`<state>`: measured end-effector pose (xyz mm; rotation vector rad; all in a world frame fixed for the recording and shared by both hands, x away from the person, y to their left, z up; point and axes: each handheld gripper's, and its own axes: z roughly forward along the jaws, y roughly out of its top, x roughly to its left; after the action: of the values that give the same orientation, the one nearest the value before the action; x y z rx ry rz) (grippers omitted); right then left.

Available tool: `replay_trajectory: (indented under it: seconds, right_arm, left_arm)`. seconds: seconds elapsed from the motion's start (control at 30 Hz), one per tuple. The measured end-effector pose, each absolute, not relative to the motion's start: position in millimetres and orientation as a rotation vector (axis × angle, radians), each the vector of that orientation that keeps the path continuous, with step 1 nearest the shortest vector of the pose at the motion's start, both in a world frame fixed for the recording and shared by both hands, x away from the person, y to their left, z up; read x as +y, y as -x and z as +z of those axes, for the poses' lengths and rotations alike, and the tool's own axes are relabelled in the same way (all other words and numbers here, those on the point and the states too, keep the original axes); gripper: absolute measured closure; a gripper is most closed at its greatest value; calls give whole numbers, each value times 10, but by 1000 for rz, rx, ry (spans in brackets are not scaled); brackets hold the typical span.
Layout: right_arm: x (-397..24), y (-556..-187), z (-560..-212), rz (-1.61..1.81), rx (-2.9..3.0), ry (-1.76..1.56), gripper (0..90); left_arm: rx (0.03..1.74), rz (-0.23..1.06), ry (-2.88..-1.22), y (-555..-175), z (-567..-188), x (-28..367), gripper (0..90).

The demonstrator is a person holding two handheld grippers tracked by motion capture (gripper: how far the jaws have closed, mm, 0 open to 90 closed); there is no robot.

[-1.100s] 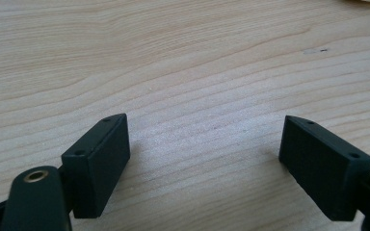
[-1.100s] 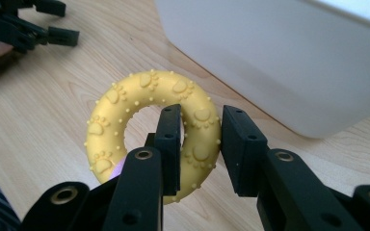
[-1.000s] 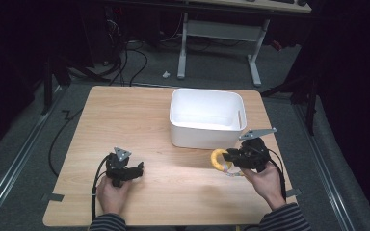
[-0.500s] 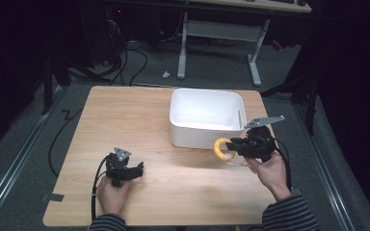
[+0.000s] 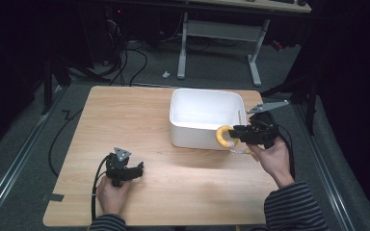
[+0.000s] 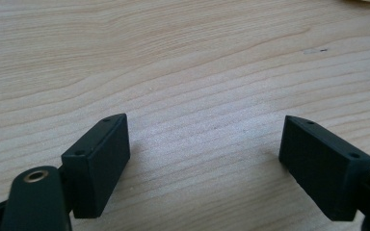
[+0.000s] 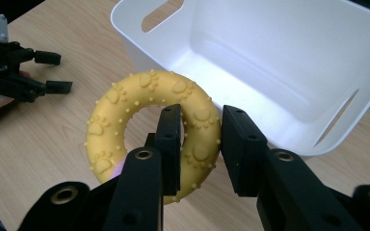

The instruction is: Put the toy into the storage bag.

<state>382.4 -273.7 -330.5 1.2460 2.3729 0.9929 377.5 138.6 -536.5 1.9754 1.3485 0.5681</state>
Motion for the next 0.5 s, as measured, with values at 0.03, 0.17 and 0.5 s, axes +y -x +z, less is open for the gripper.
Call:
replay_trajectory:
  seconds: [0.03, 0.17, 0.5]
  right_arm:
    - [-2731, -3843, -3282, 989, 2371, -1246, 702]
    - [-2693, -3921, -3201, 975, 2371, -1243, 702]
    - [-2639, -4098, -3114, 958, 2355, -1245, 702]
  left_arm:
    - [1348, 568, -1975, -3775, -5365, 1385, 184]
    - [1348, 569, -1976, -3775, -5365, 1386, 184]
    - [1348, 569, -1976, -3775, -5365, 1385, 184]
